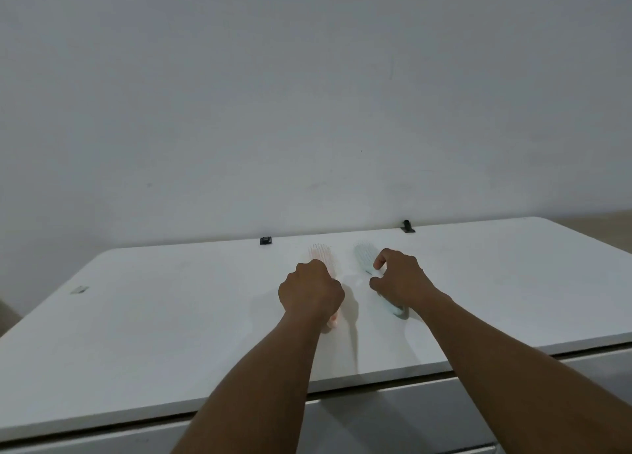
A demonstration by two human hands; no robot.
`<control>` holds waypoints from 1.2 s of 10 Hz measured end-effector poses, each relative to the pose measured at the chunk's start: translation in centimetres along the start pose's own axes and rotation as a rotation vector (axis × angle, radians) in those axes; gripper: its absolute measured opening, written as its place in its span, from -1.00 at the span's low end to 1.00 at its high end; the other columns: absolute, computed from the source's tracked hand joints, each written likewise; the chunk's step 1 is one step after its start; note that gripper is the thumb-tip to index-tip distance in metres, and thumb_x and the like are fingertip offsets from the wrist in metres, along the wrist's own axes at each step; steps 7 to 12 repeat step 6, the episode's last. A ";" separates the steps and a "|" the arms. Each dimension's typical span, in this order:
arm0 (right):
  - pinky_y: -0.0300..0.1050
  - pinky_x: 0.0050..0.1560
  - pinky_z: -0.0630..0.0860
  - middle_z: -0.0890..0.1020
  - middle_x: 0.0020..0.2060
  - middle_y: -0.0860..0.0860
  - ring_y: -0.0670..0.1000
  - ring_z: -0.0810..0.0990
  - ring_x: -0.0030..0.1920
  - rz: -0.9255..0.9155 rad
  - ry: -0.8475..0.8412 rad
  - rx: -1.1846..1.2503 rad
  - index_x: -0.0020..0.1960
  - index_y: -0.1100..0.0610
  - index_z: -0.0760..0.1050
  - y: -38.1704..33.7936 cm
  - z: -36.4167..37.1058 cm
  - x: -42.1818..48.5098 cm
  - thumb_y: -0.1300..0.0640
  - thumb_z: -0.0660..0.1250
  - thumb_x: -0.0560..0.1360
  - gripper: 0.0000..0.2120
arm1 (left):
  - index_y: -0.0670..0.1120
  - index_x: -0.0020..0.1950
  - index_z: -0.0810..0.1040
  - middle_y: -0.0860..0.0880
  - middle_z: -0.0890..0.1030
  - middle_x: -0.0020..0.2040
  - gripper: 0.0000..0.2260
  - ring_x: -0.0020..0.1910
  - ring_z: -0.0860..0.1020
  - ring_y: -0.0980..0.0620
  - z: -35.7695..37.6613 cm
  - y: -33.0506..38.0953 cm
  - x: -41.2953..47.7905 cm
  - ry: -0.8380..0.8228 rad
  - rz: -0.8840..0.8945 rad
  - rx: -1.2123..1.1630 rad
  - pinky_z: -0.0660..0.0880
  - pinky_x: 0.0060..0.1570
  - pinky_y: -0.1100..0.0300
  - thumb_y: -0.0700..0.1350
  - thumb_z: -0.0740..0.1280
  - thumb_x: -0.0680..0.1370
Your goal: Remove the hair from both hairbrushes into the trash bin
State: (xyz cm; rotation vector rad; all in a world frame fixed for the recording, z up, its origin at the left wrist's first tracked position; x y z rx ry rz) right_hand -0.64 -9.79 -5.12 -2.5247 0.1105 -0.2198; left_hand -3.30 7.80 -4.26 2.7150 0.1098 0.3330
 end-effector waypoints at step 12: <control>-0.13 -0.07 0.39 0.53 -0.11 -0.04 0.02 0.51 -0.03 -0.099 -0.086 0.040 0.15 0.07 0.46 -2.1 0.8 0.1 0.02 0.39 0.49 -0.72 | -0.03 -0.09 0.39 0.02 0.39 -0.18 -0.81 -0.17 0.42 -0.05 -1.4 -1.1 0.6 0.041 -0.027 0.044 0.31 -0.17 0.17 0.07 0.25 0.56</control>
Point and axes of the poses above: each hand's wrist, its own x-axis towards the middle knuckle, its own z-axis out of the palm, y = z × x, the point moved 3 cm from there along x, towards the middle knuckle
